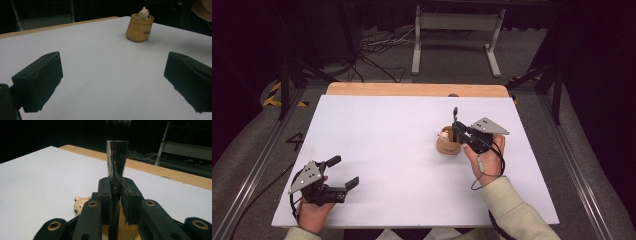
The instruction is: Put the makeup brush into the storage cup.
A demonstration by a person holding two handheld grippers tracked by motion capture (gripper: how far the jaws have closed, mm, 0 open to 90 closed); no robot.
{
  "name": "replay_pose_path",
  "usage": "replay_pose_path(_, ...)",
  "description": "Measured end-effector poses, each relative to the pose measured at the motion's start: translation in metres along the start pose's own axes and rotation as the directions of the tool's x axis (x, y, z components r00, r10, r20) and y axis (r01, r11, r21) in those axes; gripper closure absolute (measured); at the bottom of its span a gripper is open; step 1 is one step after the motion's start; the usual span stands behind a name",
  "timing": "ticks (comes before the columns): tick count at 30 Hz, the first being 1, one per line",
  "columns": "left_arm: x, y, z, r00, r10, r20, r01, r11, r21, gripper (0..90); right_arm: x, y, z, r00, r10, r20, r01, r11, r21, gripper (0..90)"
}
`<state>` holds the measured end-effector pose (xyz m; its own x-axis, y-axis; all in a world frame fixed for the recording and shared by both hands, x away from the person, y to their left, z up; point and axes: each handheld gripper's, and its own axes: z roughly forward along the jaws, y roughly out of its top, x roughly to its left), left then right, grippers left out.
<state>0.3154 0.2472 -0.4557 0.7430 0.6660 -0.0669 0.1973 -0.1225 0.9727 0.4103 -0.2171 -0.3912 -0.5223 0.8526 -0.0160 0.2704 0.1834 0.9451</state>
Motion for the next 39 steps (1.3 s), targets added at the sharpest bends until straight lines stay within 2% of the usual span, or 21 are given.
replay_pose_path(13,0.0,0.0,0.0,1.0,-0.005,0.004,0.005,1.0,0.004,2.6,0.004,-0.003,-0.005,0.9999,-0.002,-0.01,0.002,1.0,0.014,77.4)
replay_pose_path(15,0.0,0.0,0.0,1.0,-0.005,0.002,0.005,1.0,0.001,2.6,0.005,-0.003,-0.006,0.9999,-0.002,-0.01,0.003,1.0,0.005,69.9)
replay_pose_path(17,0.0,0.0,0.0,1.0,0.0,0.0,0.0,1.0,0.003,2.6,0.005,-0.003,-0.009,1.0,0.001,-0.007,-0.001,1.0,-0.007,66.7)
replay_pose_path(20,0.0,0.0,0.0,1.0,-0.006,0.0,0.006,1.0,0.002,2.6,0.003,-0.002,-0.013,0.9998,0.017,-0.012,-0.018,1.0,-0.025,57.2)
replay_pose_path(22,0.0,0.0,0.0,1.0,-0.001,0.0,0.001,1.0,0.003,2.6,0.001,-0.001,-0.016,0.9999,0.012,-0.01,-0.012,0.999,-0.033,52.0)
replay_pose_path(29,0.0,0.0,0.001,1.0,-0.002,0.004,0.002,1.0,0.003,2.6,-0.002,0.001,-0.024,0.9997,0.007,-0.023,-0.008,0.999,-0.036,43.2)
replay_pose_path(34,0.0,0.001,0.001,1.0,-0.003,0.006,0.003,1.0,-0.001,2.6,0.001,0.003,-0.034,0.9978,-0.006,-0.066,0.003,0.999,-0.043,36.0)
replay_pose_path(39,0.001,0.001,0.0,0.9998,-0.015,0.014,0.015,0.9999,0.001,2.4,-0.001,0.006,-0.046,0.993,-0.011,-0.118,0.006,0.999,-0.04,24.6)
